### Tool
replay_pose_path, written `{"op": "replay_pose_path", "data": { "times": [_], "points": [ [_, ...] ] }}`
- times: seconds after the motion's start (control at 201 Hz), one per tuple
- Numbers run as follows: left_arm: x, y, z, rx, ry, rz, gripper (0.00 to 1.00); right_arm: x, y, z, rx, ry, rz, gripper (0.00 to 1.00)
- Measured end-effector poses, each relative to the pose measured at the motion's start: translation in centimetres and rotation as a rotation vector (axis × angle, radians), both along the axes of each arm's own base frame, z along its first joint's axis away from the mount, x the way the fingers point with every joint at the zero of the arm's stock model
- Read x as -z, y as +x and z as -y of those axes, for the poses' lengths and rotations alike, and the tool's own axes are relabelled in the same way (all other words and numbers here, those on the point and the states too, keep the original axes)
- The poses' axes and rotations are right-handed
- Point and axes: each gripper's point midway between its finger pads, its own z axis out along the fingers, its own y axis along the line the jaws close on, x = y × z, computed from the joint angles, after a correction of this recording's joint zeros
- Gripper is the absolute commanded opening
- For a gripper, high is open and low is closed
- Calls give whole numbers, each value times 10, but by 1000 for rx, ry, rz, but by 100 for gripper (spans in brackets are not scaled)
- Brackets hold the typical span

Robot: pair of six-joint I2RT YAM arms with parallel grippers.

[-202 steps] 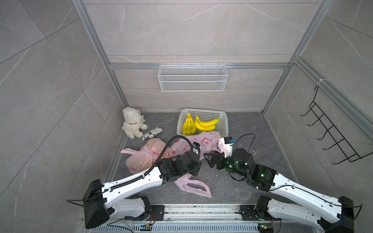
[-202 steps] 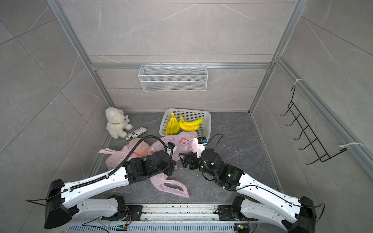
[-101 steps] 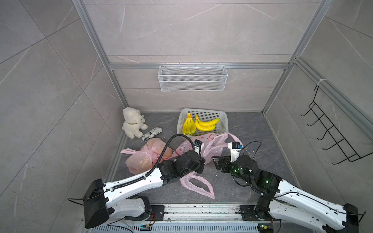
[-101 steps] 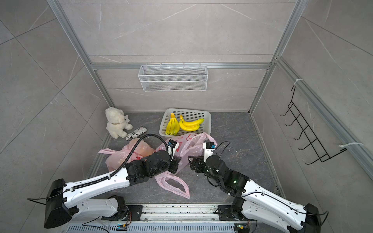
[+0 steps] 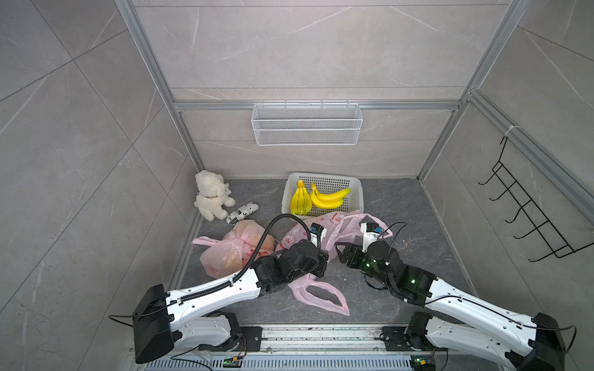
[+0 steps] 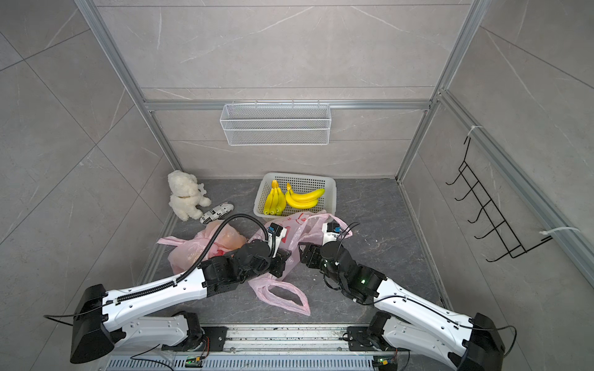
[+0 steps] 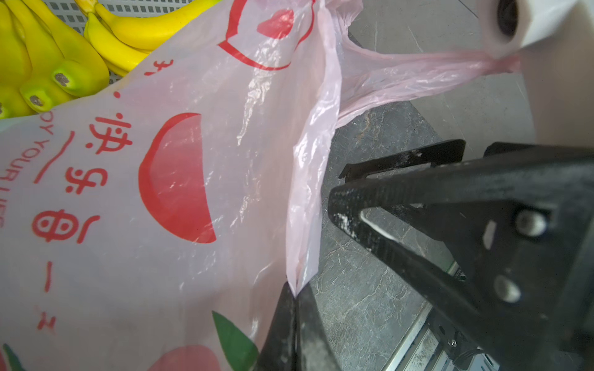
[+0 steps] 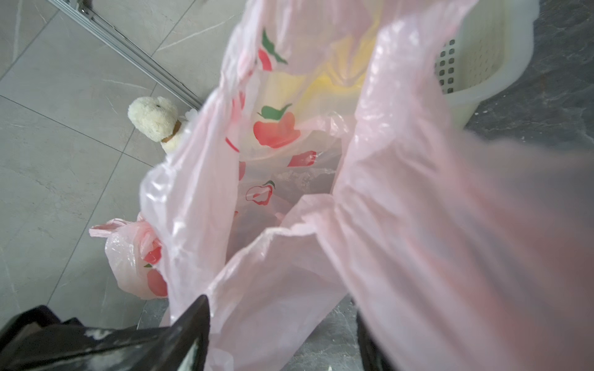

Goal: Place the banana into a plastic bag & tie a knot
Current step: Open the plastic bag at the center of the board.

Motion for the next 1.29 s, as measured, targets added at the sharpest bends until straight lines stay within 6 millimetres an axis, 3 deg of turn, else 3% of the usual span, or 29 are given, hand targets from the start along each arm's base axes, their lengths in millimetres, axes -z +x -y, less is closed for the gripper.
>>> {"op": "replay_pose_path", "data": {
  "times": [0.304,0.448,0.637,0.752,0.861,0.966,1.085,1.234,1.294],
  "points": [
    [3,-4,5,25,-20,-2,0,4,11,6,59,34,-36,65],
    [1,-9,11,51,-31,4,0,12,15,-1,54,15,-61,64],
    [4,-19,22,109,-26,11,0,17,20,-12,30,11,-80,56],
    [4,-22,24,127,-25,12,0,20,20,-16,18,6,-88,43],
    [4,-22,25,132,-23,19,0,21,20,-17,15,8,-92,19],
    [6,-22,23,131,-15,19,21,21,20,-17,10,3,-87,4],
    [4,-17,13,90,4,41,53,20,20,-18,0,-7,-72,0],
    [-4,-8,-11,-17,34,64,72,15,20,-22,-34,-8,-48,0],
    [-6,-5,-19,-56,51,71,74,12,19,-25,-52,-1,-33,0]
  ]
}}
